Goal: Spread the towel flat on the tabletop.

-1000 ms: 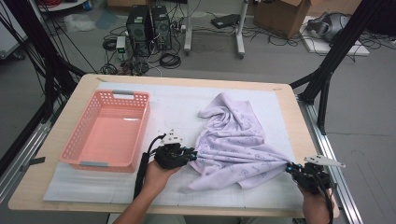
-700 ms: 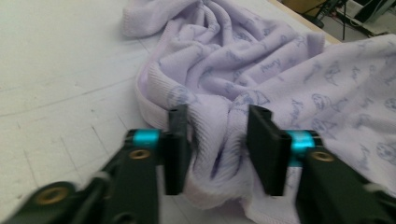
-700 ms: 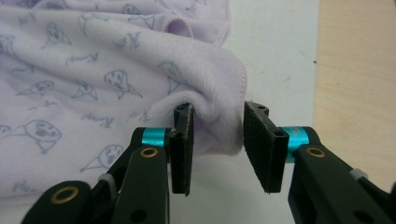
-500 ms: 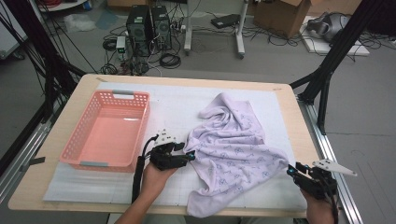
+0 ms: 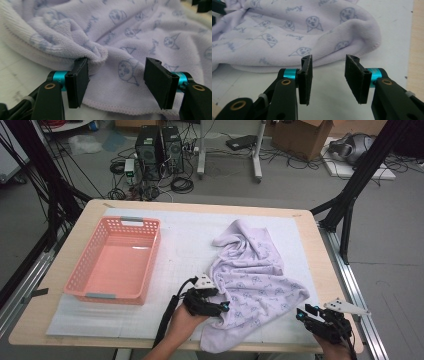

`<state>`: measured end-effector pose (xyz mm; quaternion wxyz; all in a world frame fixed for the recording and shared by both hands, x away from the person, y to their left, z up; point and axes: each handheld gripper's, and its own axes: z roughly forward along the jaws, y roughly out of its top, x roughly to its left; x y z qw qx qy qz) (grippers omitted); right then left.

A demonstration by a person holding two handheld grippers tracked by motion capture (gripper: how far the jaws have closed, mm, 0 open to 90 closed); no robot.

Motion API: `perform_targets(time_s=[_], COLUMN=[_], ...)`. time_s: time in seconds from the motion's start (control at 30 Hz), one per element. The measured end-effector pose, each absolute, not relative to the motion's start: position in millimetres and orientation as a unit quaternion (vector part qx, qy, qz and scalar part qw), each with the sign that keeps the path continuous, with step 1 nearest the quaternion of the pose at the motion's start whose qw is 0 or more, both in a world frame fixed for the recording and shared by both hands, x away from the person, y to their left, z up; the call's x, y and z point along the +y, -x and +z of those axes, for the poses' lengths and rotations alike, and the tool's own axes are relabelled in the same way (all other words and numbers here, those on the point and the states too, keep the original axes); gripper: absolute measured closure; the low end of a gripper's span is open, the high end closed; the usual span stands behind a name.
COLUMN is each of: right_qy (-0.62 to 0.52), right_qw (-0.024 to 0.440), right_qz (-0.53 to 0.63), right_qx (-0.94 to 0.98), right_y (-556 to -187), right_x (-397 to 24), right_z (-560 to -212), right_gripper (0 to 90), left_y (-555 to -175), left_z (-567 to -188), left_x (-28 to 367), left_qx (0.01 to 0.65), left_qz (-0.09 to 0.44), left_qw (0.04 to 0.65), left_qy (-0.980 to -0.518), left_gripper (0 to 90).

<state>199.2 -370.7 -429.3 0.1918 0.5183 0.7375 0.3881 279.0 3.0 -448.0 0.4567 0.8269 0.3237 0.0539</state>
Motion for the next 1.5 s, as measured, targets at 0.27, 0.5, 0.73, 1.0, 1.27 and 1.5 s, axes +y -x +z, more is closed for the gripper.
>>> perform_targets(time_s=[0.27, 0.5, 0.73, 1.0, 1.27, 1.5], right_qy=[-0.511, -0.508, -0.512, -0.503, -0.507, -0.502], right_qw=[0.183, 0.178, 0.175, 0.166, 0.161, 0.156], right_qz=[0.387, 0.390, 0.395, 0.392, 0.400, 0.383], right_qx=[0.745, 0.747, 0.742, 0.752, 0.746, 0.760], right_y=[-196.9, -200.3, -203.7, -204.5, -206.1, -214.4], right_x=[-362.9, -357.3, -349.7, -342.9, -353.2, -327.3], right_z=[-433.3, -436.4, -438.7, -440.8, -440.0, -448.5], right_gripper=[55.8, 55.7, 55.1, 57.6, 80.2, 52.8], left_y=[-277.3, -295.3, -306.4, -293.9, -285.4, -276.1], left_z=[-448.3, -439.6, -442.5, -437.7, -442.6, -450.5], left_x=[1.6, 49.7, 76.2, 78.5, 73.2, 41.4], left_qx=[0.310, 0.372, 0.427, 0.410, 0.385, 0.340], left_qz=[0.079, 0.133, 0.121, 0.077, 0.056, 0.129], left_qw=[0.434, 0.458, 0.466, 0.493, 0.492, 0.426], left_qy=[-0.842, -0.796, -0.765, -0.764, -0.779, -0.829], left_gripper=[86.0, 87.2, 79.6, 47.9, 41.3, 43.6])
